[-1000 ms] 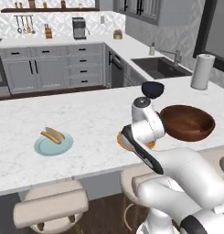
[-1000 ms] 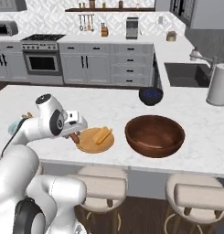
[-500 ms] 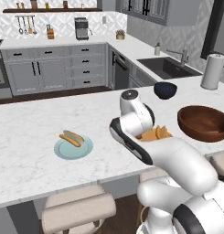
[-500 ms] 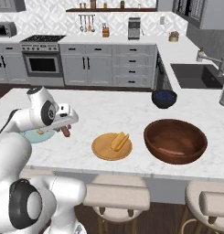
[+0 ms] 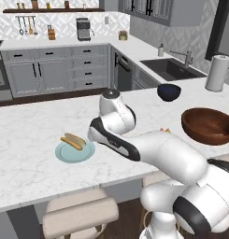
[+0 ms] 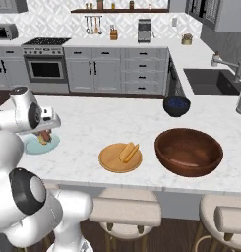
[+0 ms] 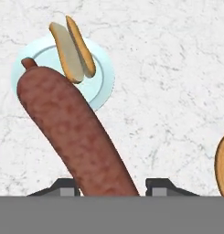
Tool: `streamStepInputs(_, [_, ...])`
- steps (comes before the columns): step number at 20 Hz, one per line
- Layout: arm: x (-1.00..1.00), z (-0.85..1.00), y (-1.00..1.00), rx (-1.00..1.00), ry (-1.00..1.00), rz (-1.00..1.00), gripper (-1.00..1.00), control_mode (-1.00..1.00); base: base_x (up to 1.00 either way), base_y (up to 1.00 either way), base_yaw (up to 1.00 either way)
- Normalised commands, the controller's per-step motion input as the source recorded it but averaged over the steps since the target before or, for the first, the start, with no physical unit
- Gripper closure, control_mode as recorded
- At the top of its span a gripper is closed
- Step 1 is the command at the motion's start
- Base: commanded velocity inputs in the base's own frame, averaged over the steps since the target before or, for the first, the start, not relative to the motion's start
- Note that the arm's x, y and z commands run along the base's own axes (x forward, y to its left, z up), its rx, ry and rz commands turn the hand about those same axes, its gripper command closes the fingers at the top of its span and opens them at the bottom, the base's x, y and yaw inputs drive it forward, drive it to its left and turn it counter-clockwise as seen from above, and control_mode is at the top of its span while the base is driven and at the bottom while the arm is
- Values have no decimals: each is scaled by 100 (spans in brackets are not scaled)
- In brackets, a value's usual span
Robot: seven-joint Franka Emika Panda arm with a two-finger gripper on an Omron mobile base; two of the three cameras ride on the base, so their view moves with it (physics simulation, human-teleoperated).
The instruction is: Place one bun and one sausage from the bowl on each plate.
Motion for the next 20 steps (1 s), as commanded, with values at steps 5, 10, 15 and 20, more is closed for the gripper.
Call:
streamStepInputs(5, [65,-27,100,12,5,12,100,-100,0,0,0])
streamStepInputs(10, [72,-51,100,-6,15,2,100,-100,0,0,0])
streamStepInputs(15, [1,-18,53,-18,12,4,100,-100,0,0,0])
streamStepInputs(20, [5,-36,11,-3,5,1,100,-100,0,0,0])
